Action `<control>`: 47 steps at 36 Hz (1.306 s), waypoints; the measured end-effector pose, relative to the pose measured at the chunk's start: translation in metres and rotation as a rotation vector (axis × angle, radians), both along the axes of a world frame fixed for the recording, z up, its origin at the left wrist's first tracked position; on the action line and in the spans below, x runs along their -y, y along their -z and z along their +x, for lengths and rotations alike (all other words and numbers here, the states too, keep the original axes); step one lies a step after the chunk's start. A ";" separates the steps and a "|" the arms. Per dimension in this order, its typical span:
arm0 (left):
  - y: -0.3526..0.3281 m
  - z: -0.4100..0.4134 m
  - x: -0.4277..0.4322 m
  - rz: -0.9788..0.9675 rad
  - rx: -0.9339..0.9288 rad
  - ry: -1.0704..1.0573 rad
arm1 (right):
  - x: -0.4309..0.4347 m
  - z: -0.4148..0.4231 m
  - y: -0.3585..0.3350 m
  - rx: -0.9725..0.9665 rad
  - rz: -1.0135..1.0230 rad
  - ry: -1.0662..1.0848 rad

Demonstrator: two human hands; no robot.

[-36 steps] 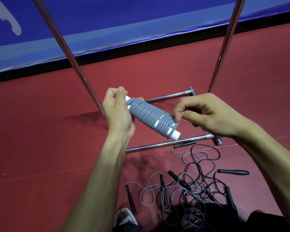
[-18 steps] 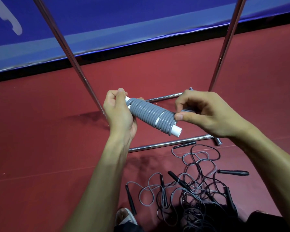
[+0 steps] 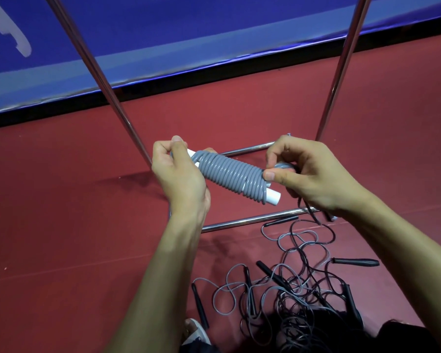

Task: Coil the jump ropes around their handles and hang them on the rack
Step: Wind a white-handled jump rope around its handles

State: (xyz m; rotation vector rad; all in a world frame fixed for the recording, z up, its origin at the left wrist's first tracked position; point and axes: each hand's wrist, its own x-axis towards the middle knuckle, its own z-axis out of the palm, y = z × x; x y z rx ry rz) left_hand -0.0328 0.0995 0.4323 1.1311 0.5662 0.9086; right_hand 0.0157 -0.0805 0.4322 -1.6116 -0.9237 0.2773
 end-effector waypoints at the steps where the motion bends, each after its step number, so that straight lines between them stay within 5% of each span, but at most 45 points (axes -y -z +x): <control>1: 0.000 0.000 -0.002 0.013 0.003 -0.016 | -0.001 0.000 0.001 0.020 -0.011 0.004; 19: 0.007 0.002 -0.004 -0.059 -0.082 -0.103 | -0.002 0.003 0.001 0.376 -0.120 0.161; 38: 0.013 0.000 -0.008 -0.052 -0.176 -0.166 | -0.014 -0.010 0.010 0.359 -0.181 0.267; 47: 0.020 0.004 -0.003 -0.290 -0.161 -0.042 | -0.008 0.000 0.013 -0.052 0.153 0.165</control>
